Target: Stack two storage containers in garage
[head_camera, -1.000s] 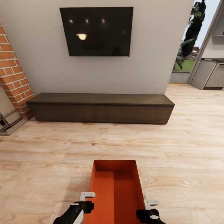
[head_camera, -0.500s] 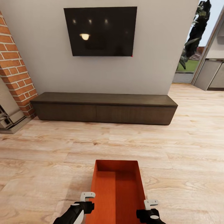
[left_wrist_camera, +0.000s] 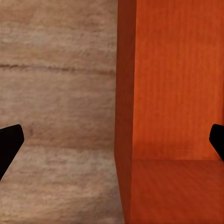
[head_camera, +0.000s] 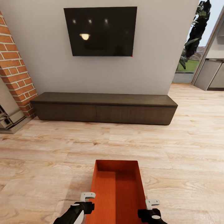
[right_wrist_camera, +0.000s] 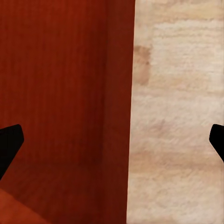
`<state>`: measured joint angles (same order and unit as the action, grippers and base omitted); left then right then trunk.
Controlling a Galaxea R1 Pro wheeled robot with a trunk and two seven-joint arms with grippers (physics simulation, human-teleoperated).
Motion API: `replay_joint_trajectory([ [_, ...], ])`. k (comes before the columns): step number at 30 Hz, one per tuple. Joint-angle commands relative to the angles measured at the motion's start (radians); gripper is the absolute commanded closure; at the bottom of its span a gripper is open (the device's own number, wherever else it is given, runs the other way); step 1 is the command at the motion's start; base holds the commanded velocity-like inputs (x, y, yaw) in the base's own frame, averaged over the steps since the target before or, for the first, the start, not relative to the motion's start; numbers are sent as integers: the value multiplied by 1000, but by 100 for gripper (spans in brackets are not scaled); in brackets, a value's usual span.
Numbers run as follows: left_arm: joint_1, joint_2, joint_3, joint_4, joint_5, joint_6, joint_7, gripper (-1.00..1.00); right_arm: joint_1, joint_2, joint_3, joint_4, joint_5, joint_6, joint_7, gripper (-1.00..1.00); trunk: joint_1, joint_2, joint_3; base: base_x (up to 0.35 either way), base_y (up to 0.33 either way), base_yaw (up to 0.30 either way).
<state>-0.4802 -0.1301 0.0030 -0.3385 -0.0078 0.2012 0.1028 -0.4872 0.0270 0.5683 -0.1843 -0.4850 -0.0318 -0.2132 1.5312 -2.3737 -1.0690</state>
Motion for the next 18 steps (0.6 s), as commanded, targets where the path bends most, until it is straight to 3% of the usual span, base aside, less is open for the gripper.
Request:
replay_joint_trajectory([
  [1, 0, 0, 0, -2, 0, 6, 3, -100, -1, 0, 9, 0, -11, -3, -4, -100, 0, 0, -1, 0, 0, 0],
  [18, 0, -3, -1, 23, 3, 7, 3, -100, -1, -1, 9, 0, -11, -5, -5, -100, 0, 0, -1, 0, 0, 0],
])
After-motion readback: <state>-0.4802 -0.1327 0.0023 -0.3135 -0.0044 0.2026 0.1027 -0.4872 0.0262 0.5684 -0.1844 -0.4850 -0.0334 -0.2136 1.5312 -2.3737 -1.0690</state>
